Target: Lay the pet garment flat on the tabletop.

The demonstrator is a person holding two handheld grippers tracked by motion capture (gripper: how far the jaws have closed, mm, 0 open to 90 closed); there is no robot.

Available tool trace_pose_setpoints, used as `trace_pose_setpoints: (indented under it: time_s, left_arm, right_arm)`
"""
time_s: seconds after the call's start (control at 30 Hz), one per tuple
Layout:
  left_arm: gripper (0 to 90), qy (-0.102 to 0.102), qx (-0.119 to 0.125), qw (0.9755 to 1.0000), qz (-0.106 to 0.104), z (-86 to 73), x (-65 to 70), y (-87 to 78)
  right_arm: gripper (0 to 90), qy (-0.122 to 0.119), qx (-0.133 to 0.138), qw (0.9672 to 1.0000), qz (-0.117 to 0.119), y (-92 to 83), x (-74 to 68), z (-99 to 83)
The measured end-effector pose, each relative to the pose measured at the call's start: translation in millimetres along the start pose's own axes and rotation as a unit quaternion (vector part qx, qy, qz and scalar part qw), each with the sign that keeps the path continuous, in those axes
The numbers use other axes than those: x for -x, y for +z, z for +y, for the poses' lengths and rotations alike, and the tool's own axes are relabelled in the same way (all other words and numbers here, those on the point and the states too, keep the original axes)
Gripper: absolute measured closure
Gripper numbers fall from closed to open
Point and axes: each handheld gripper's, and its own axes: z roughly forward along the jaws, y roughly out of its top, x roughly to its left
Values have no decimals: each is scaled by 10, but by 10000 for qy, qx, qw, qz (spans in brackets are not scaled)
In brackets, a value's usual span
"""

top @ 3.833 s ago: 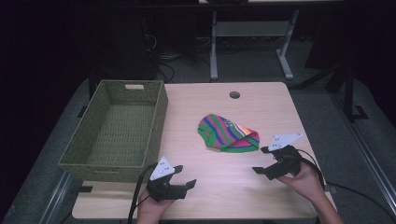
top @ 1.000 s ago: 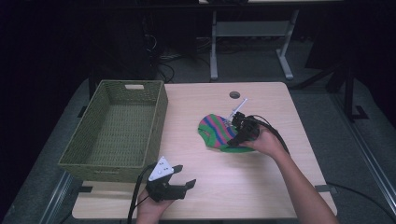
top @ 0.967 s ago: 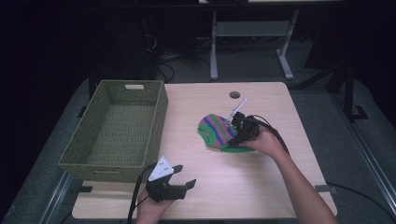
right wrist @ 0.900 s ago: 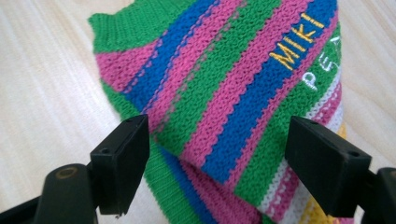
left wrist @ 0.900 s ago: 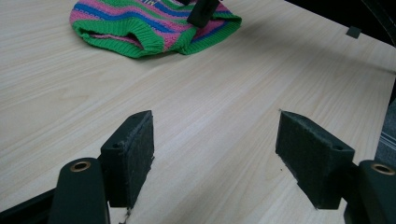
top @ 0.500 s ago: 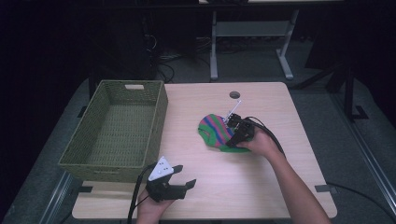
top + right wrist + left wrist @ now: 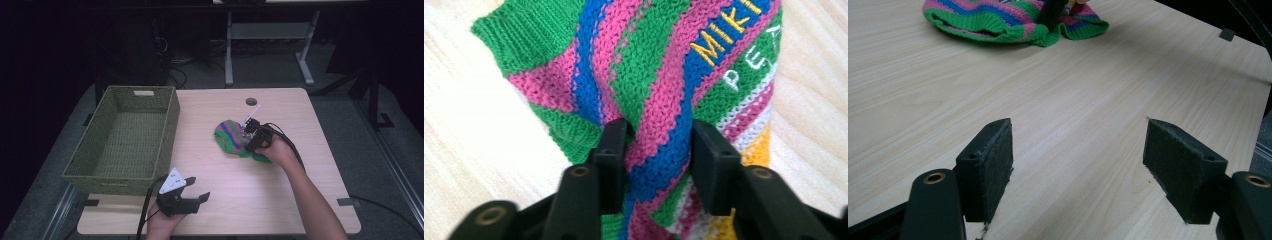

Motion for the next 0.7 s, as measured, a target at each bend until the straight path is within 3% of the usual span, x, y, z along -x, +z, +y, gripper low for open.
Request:
trace_pose_setpoints:
  time_s: [0.2,0.3,0.53,0.7]
  left_arm:
    - [277,41,16,10000,0,1,9,-5]
    - [277,-5,20,10000,-1,-5,2,-7]
    - [277,1,20,10000,6,-3,-8,-5]
    - [277,3,24,10000,22,-1,-5,-10]
  right_arm:
    - [688,41,-32,10000,-78,-7,4,3]
    - [700,196,-29,9998,22,-15,14,1]
    - [719,249,-16,9996,118,-51,47,-16]
    - [723,391,199,9988,213,-156,102,-65]
